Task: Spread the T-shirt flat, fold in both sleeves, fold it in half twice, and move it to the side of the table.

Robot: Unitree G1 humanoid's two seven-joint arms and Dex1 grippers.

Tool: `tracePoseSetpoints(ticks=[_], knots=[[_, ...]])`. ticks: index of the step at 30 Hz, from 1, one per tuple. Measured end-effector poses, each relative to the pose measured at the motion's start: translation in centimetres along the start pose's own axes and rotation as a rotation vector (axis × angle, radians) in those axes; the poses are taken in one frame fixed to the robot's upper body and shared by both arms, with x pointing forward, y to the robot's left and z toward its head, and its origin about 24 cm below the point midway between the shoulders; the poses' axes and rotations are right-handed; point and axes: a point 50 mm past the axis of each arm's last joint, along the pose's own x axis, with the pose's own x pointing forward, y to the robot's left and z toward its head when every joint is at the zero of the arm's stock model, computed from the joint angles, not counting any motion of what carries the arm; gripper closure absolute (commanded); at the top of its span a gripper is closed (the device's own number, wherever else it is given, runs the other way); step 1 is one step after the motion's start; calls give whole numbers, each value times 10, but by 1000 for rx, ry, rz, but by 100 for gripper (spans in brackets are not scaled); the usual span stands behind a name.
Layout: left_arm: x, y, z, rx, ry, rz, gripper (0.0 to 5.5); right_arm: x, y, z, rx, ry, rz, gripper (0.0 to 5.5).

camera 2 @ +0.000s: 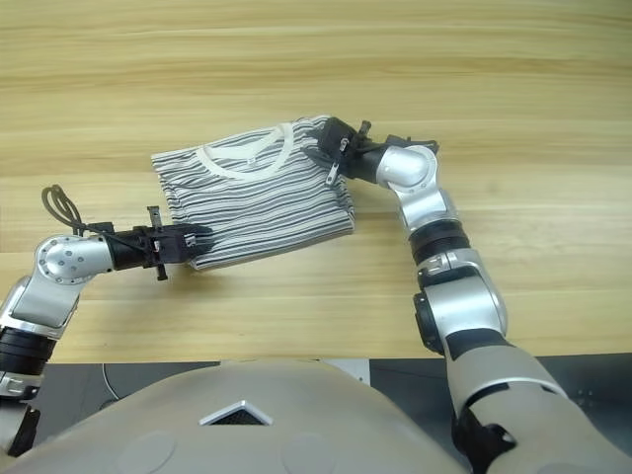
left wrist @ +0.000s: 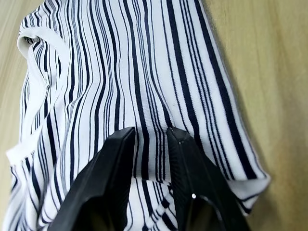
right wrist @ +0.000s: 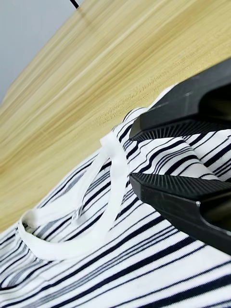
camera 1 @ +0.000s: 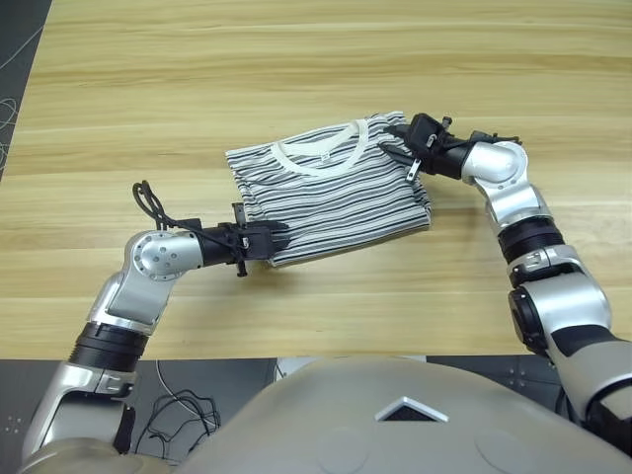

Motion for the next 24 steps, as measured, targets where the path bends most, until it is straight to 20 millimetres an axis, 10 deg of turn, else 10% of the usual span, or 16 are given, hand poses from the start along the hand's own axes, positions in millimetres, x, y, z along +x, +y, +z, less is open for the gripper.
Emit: tracePoseSetpoints(ticks=[13,19,24], knots=[[-34,14,-19,228,271,-27,425,-46,41,-11,-288,71,357,428],[-54,48,-57,602,592,86,425,-59,97,13,-112,-43,529,428],[-47,69,-51,887,496,224,425,-38,134,30,74,-149,590,428]])
